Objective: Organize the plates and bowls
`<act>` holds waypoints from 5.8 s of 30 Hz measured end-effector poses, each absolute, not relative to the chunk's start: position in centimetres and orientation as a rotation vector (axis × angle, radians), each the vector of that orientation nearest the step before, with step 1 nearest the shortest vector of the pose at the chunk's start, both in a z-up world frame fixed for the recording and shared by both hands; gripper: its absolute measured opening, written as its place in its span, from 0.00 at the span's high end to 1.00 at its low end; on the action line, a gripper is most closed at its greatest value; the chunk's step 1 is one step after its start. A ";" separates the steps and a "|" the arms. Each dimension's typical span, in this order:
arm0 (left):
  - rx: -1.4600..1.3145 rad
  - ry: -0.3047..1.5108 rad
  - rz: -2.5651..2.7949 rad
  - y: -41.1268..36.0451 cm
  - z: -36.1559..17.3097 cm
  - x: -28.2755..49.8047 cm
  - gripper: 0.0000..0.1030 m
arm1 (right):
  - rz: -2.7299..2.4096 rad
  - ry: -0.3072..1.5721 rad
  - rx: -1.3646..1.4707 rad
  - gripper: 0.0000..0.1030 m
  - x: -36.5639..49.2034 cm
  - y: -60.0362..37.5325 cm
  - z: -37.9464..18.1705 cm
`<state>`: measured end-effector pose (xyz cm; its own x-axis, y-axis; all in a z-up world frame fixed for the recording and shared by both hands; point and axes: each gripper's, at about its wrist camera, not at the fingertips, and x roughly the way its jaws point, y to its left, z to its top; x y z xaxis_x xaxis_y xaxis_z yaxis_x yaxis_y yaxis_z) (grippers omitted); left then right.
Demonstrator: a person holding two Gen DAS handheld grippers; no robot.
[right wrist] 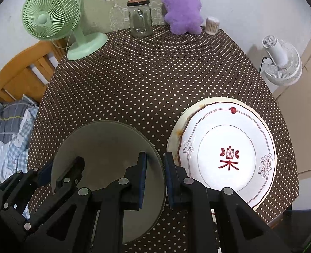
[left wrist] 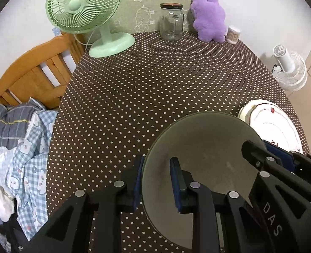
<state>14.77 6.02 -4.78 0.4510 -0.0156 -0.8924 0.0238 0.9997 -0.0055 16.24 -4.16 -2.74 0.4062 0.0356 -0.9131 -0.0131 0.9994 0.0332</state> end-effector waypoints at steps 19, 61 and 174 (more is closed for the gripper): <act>-0.038 1.035 -0.113 7.0 -2.4 13.2 0.19 | 0.098 1.107 0.052 0.35 14.8 -6.5 -0.3; -0.104 1.135 -0.111 5.9 -6.3 16.3 0.28 | 0.219 1.273 0.192 0.58 19.1 -6.6 -5.4; -0.199 1.131 -0.073 -11.5 -4.5 18.0 0.50 | 0.256 1.302 0.158 0.64 22.1 -23.4 -3.4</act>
